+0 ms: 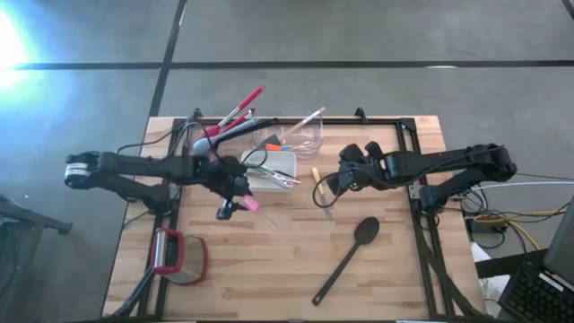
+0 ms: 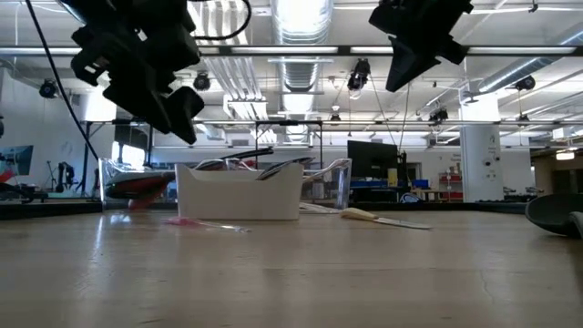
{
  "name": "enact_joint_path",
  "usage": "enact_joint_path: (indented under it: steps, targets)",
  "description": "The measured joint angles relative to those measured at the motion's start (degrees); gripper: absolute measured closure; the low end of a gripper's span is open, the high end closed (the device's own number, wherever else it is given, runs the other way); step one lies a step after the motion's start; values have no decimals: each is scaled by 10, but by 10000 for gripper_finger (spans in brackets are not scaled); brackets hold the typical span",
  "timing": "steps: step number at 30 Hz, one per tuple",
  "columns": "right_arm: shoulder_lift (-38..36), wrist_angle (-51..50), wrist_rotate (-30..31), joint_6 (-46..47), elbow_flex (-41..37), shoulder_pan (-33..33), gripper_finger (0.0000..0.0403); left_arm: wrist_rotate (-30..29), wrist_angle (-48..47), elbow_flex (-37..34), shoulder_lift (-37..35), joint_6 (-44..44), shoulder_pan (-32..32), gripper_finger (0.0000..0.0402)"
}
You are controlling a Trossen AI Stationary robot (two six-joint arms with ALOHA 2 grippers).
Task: Pick & Place Kitchen Items
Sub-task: Put the pink spatula into the right transparent bin
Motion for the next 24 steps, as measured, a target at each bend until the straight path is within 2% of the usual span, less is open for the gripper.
enact_joint_path:
  steps: [7,13,17,24]
  targets:
    - [-2,0,0,-4,0,0,374,-20,79,-13,0,14,-40,154]
    - [-3,0,0,-12,0,0,374,-85,78,-29,0,-103,-43,154]
    - [-3,1,0,-25,0,-3,374,-99,81,-37,4,-168,-43,154]
    - [-3,4,0,-35,0,-6,374,-104,104,-38,71,-162,-43,154]
